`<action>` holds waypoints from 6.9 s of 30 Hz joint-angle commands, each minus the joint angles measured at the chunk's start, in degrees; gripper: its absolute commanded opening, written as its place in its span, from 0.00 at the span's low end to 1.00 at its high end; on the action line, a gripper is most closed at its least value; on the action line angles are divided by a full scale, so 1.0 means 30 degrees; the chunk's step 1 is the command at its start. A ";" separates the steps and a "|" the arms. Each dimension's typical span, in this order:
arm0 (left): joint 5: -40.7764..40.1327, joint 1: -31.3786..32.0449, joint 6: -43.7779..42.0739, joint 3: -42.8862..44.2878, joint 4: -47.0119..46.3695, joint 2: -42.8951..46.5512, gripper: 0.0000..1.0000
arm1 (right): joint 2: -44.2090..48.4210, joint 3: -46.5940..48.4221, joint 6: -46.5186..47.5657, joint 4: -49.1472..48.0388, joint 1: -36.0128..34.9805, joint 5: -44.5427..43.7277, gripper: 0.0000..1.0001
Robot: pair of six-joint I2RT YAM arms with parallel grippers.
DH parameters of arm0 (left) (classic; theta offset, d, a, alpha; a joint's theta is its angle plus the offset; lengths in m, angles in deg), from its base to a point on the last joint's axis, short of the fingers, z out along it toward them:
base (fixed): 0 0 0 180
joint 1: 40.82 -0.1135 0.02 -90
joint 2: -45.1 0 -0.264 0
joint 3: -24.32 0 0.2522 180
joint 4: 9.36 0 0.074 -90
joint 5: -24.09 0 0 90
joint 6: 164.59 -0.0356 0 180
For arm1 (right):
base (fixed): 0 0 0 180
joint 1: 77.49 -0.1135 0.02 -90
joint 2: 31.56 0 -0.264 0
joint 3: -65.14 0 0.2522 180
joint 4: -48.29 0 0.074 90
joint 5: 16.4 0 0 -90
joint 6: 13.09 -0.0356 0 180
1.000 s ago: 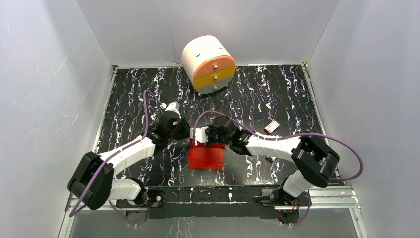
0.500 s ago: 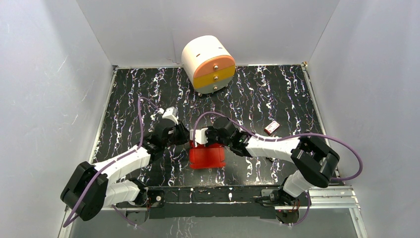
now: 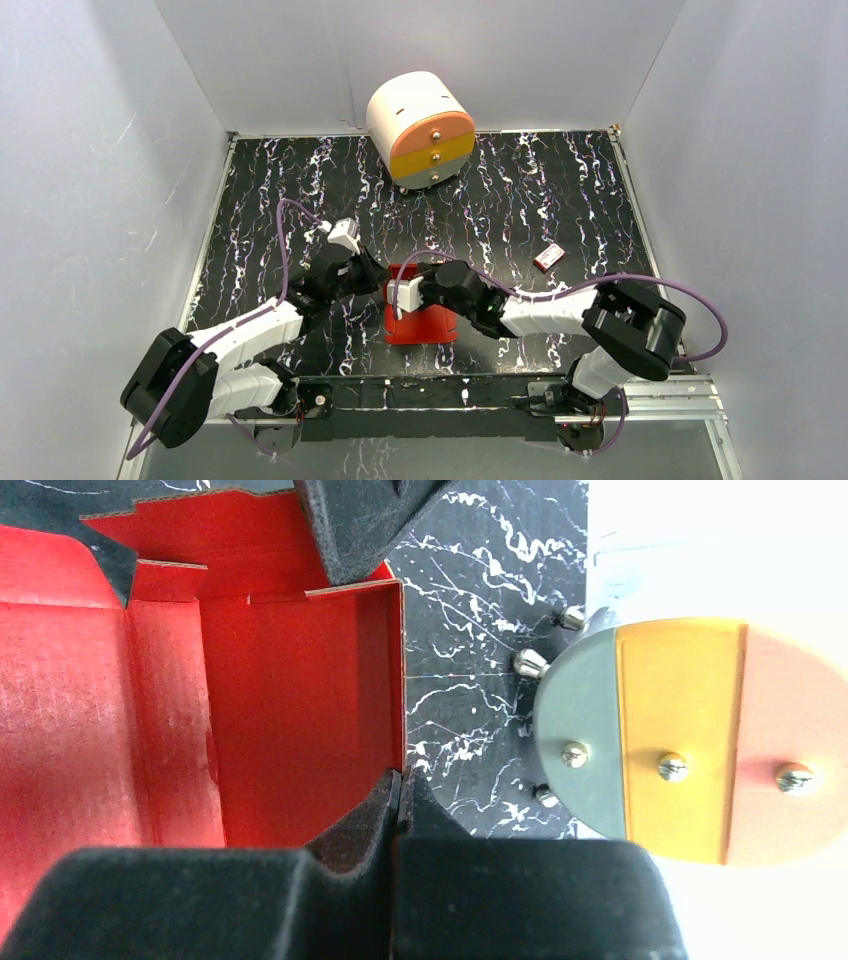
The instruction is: Fold the paper box
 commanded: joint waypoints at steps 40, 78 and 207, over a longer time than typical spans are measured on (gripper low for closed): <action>-0.0625 -0.5087 -0.1211 -0.2908 -0.2793 0.1706 0.34 | -0.4162 -0.3390 0.7743 -1.2234 -0.2806 -0.5372 0.00; 0.7515 -0.3130 -0.5604 -0.2331 -0.7188 -0.2253 0.30 | -0.4385 -0.2848 0.8786 -1.1147 -0.2902 -0.4546 0.00; 1.0287 -0.4072 -0.6168 -0.4470 -1.2707 -0.2931 0.46 | -0.3419 -0.2752 0.8783 -0.8284 -0.3341 -0.4095 0.00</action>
